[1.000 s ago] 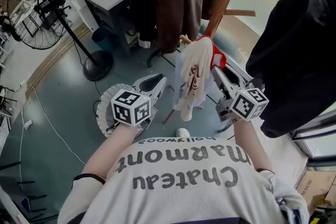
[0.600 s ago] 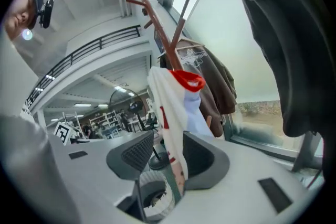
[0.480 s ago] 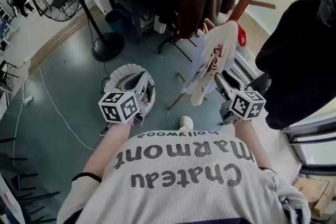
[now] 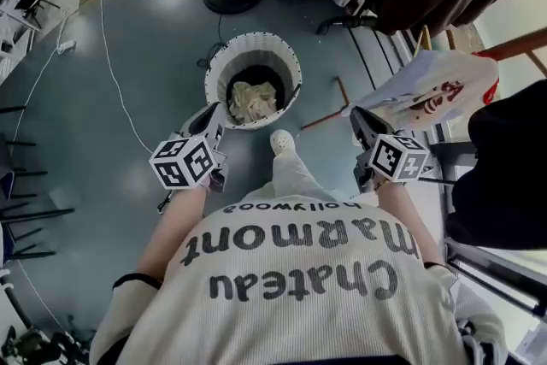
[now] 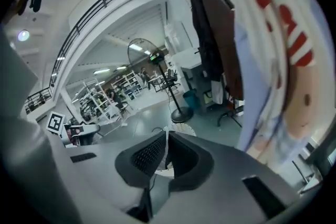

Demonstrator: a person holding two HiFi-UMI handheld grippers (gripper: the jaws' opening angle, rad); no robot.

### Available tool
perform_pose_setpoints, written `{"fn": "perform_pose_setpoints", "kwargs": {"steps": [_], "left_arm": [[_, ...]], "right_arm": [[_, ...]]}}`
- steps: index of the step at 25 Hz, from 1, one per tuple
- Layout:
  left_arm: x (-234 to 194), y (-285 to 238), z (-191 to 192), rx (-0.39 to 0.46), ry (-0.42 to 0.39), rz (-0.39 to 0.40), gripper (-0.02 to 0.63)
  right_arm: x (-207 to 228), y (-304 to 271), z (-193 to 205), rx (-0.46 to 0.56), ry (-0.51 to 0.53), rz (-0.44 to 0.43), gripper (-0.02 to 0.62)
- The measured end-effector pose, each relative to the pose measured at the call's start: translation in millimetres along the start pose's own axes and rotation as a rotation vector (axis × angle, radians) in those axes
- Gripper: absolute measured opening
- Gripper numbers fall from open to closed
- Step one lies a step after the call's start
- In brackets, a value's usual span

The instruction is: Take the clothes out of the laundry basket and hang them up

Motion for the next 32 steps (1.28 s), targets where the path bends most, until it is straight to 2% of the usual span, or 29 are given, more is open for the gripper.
{"fn": "perform_pose_setpoints", "kwargs": {"steps": [4, 7, 11, 15, 19, 22, 24, 28, 32], "left_arm": [[-35.6, 25.0, 8.5, 0.042, 0.049, -0.154, 0.009], [-49.7, 35.5, 6.6, 0.059, 0.079, -0.233, 0.009], [-70.8, 22.6, -0.6, 0.054, 0.077, -0.274, 0.009], [-91.5, 2.0, 3.8, 0.048, 0.12, -0.304, 0.009], [-113.4, -18.0, 28.5, -0.051, 0.094, -0.365, 0.009], [-122.9, -38.2, 50.7, -0.084, 0.096, -0.344, 0.009], [-134.2, -57.0, 64.4, -0.102, 0.116, -0.325, 0.009], [-162.5, -85.8, 87.5, -0.122, 0.206, -0.355, 0.009], [-196.8, -108.4, 101.1, -0.159, 0.221, -0.383, 0.009]], "right_arm": [[-23.6, -63.7, -1.9, -0.082, 0.065, -0.103, 0.038], [-42.9, -105.8, -14.3, -0.112, 0.116, -0.174, 0.038], [-68.6, -155.8, -29.1, -0.155, 0.17, -0.27, 0.038], [-77.0, -208.1, -25.8, -0.244, 0.222, -0.325, 0.038], [-70.0, -258.1, -3.8, -0.323, 0.246, -0.33, 0.038], [-64.7, -283.0, 24.3, -0.416, 0.291, -0.354, 0.038], [-65.6, -302.6, 43.4, -0.47, 0.342, -0.369, 0.038], [-75.0, -338.8, 84.3, -0.567, 0.406, -0.382, 0.04], [-88.2, -390.0, 112.3, -0.611, 0.387, -0.404, 0.04]]}}
Point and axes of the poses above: the fingertips, and each gripper's own axes: y backward along the fingers, x to its right, z out of its underside, the point moved 6 cm from there along y, backward along the fingers, and after that the axes turned 12 degrees about z, right-handed, at the moved point
